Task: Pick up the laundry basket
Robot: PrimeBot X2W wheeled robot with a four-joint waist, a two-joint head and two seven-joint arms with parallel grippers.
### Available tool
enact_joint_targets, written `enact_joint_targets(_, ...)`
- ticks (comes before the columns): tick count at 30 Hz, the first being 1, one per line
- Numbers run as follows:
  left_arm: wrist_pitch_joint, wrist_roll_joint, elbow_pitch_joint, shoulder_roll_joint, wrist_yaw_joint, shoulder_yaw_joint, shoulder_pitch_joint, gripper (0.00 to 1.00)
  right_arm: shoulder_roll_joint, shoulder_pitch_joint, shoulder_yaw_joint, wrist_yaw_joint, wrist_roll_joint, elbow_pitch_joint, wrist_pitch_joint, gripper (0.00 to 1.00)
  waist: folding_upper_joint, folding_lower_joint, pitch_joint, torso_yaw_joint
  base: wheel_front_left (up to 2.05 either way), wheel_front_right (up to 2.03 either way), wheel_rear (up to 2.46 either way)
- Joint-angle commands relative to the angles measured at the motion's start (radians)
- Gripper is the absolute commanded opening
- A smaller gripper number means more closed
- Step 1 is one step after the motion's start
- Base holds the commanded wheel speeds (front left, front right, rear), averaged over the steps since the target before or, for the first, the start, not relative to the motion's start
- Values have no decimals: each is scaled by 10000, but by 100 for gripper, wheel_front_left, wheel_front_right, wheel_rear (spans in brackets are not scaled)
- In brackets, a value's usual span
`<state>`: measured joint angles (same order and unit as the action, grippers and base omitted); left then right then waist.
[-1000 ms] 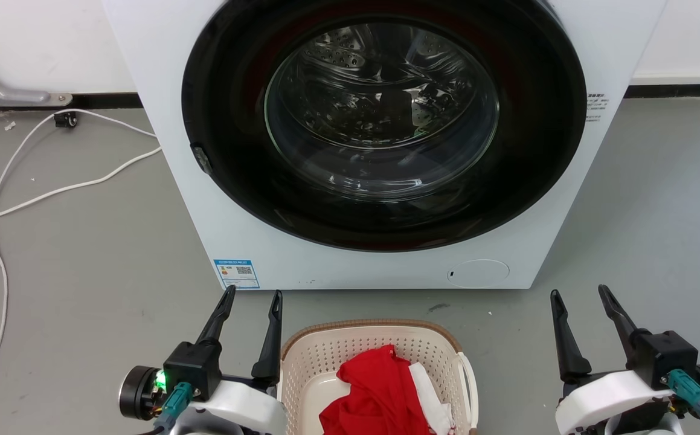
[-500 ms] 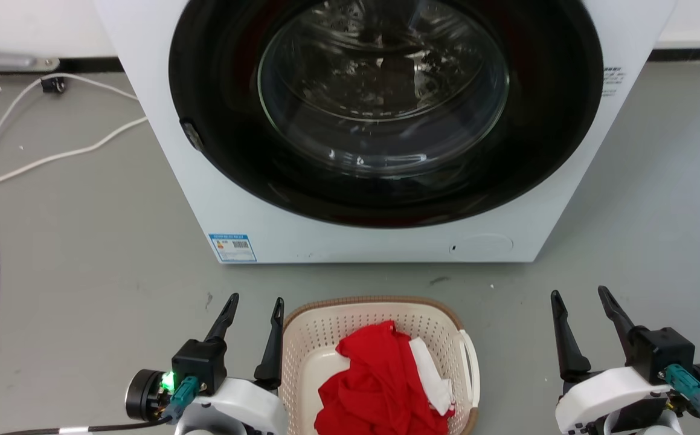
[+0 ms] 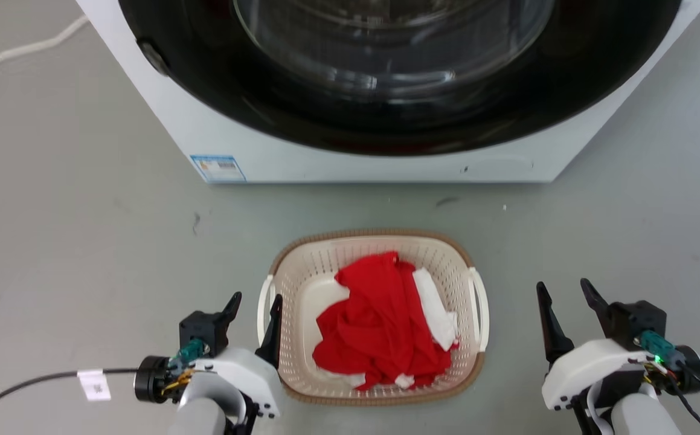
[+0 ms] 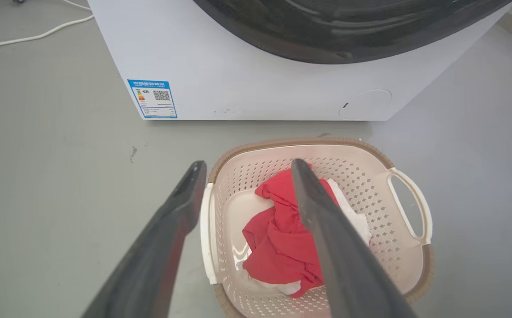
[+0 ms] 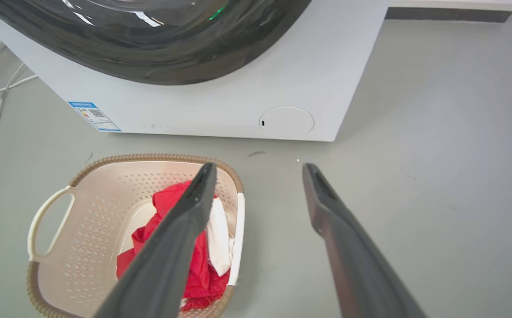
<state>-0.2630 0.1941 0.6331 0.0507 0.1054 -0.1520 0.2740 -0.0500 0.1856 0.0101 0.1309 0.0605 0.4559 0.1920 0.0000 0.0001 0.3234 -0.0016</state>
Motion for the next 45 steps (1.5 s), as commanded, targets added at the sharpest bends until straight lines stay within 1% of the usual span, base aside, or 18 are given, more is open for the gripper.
enact_joint_targets(1, -27, 52, 153, 32, 21, 31, 221, 100, -5, 215, -21, -3, -29, 133, 60, 100, 0, -1, 531, -3, 0, 0, 0)
enact_joint_targets(5, -27, 249, 1204, 204, 170, 27, 1080, 100, -4, 946, -164, -3, 35, 1063, 150, 100, 0, -1, 1295, -46, 0, 0, 0)
enact_joint_targets(10, -27, 720, 2397, 456, 237, 12, 2242, 100, -5, 2055, -496, -3, 22, 2226, 214, 100, 0, -1, 2146, -144, 0, 0, 0)
enact_joint_targets(12, -26, 900, 2808, 583, 252, -138, 2721, 100, -5, 2585, -691, -3, 95, 2697, 235, 100, 0, -1, 2507, -195, 0, 0, 0)
enact_joint_targets(14, 37, 1180, 3147, 638, 256, -484, 3162, 100, -4, 3100, -923, -3, 146, 3221, 192, 100, 0, -1, 2809, -224, 0, 0, 0)
enact_joint_targets(18, 403, 1857, 3632, 956, 259, -1308, 3921, 100, -2, 4129, -1424, -5, 365, 4236, 108, 100, 0, -1, 3348, -251, 0, 0, 0)
enact_joint_targets(25, 1157, 3183, 3961, 1512, 262, -2617, 4698, 100, -2, 5467, -2500, -5, 1134, 5637, -178, 100, 0, -1, 3985, -357, 0, 0, 0)
enact_joint_targets(35, 1939, 4620, 4094, 2097, 262, -4105, 5387, 100, -4, 6438, -4053, -5, 2387, 6659, -828, 100, 0, -1, 4650, -496, 0, 0, 0)
enact_joint_targets(45, 2516, 5640, 4388, 2303, 264, -5101, 6266, 100, -5, 7189, -5171, -5, 3214, 7029, -1529, 100, 0, -1, 5299, -514, 0, 0, 0)
